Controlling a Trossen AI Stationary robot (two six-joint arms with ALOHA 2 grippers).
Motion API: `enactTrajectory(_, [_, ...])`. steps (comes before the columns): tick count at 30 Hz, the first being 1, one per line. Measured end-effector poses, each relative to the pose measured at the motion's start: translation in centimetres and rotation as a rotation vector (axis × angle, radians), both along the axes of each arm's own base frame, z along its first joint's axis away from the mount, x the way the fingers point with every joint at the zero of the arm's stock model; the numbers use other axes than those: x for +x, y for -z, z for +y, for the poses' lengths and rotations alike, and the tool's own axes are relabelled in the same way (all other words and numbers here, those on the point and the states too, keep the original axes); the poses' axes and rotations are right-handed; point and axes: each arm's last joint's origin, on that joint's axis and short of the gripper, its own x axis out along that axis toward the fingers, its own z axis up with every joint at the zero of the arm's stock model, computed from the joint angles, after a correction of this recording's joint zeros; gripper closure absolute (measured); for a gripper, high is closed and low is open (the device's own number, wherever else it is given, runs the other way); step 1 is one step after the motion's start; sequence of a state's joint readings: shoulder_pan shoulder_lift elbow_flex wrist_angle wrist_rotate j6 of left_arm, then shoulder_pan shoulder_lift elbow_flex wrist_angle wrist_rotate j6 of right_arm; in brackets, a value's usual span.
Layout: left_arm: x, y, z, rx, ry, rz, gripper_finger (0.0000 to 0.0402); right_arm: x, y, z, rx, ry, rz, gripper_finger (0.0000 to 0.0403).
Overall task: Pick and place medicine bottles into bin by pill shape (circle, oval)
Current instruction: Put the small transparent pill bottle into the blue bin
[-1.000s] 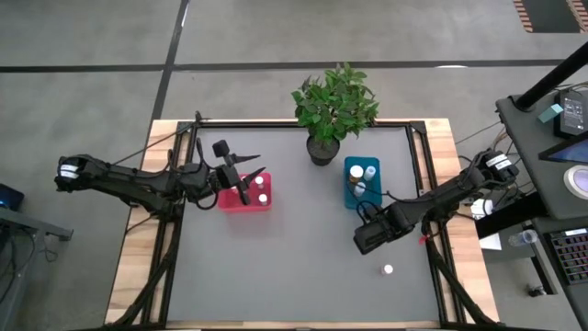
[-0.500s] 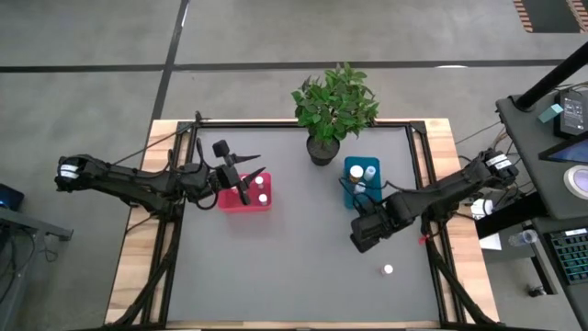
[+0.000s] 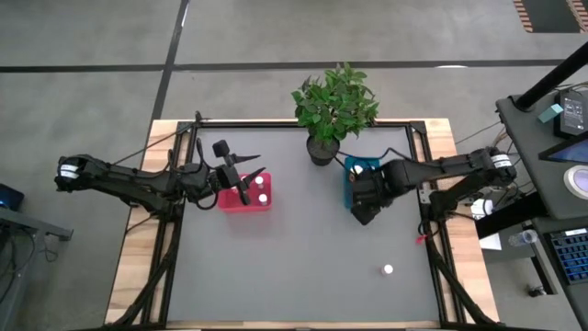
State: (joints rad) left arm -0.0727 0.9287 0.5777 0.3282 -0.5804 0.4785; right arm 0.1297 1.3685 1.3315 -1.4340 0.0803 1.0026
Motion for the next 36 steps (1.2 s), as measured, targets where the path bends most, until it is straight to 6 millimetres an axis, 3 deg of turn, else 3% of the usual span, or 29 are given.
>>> enactTrajectory(6, [0.0, 0.2, 0.0, 0.000, 0.000, 0.007, 0.0250, 0.0, 0.8, -2.5, -0.007, -0.072, 0.037, 0.0262])
enactTrajectory(13, [0.0, 0.4, 0.0, 0.001, 0.000, 0.012, 0.0250, 0.2, 1.5, -4.1, -0.017, -0.146, 0.031, 0.0262])
enactTrajectory(24, [0.0, 0.4, 0.0, -0.003, 0.000, 0.009, 0.0250, -0.1, 3.8, -5.3, -0.011, -0.247, 0.064, 0.0262])
enactTrajectory(36, [0.0, 0.4, 0.0, -0.003, 0.000, 0.009, 0.0250, -0.8, 7.7, -6.3, 0.018, -0.272, 0.070, 0.0262])
